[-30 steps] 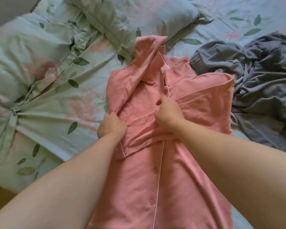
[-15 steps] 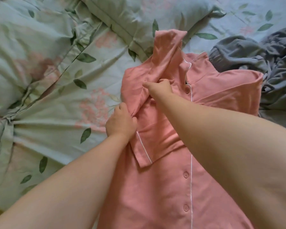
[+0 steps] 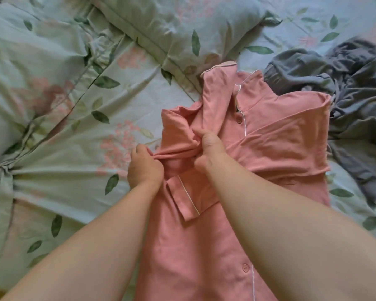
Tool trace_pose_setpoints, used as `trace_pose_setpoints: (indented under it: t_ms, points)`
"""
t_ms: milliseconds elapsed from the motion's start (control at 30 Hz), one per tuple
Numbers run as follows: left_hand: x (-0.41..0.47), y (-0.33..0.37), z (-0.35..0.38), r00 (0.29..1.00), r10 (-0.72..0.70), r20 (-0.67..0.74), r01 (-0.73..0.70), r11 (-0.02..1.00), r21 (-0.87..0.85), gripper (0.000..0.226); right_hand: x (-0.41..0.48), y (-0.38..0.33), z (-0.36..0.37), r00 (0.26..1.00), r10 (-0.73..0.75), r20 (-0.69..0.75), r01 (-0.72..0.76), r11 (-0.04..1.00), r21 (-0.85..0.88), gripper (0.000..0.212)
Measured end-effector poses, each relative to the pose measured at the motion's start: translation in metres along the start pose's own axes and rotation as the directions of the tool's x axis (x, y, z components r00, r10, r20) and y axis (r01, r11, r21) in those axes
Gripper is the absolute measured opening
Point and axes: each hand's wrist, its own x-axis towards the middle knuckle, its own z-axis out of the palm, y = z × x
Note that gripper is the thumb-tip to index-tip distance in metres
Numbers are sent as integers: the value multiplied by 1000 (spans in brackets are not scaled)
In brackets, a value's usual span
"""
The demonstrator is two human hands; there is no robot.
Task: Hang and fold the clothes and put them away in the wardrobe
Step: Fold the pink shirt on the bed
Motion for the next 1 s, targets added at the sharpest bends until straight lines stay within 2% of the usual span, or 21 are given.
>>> trace_pose_setpoints:
  t_ms: [100,200,300,367,500,600,667,733,767,833,933,1000]
  points:
    - [-1,-2,4,1000,17,4,-17,1000,3,24,-4,-21,-5,987,-128,-99,124,992,-36,56]
    - [-2,0,6,999,38,10,-39,999,38,25,-12,-56,-14,939,-319,-126,320,947,-10,46]
    - [-7,2,7,998,56,10,-57,995,84,25,-33,-76,-30,945,-319,-67,321,947,29,41]
    - [-9,4,8,999,49,4,-49,995,84,25,-43,-86,-45,937,-341,-82,344,939,25,35]
    - [-7,7,5,1000,24,6,-24,996,89,24,-48,-105,-89,940,-325,-103,338,927,160,26]
    - [-7,9,4,1000,24,15,-26,992,125,22,-39,-99,-130,929,-287,-235,344,903,256,30]
    - [-8,9,6,999,34,6,-35,989,147,20,-32,-87,-162,877,-289,-383,363,922,135,41]
    - [-11,10,8,999,45,-13,-42,986,159,19,-27,-69,-195,758,-379,-532,333,925,-185,49]
    - [-13,11,9,998,51,-24,-46,983,177,20,-26,-58,-209,714,-422,-558,265,901,-342,52]
    - [-18,12,11,991,120,-61,-100,960,263,24,-23,-42,-232,700,-457,-549,140,841,-523,50]
    - [-26,15,11,930,359,-78,-303,869,391,35,-21,-38,-244,716,-497,-491,119,779,-616,40]
    - [-28,20,10,889,455,-43,-393,809,438,44,-19,-42,-244,706,-532,-468,105,732,-673,62]
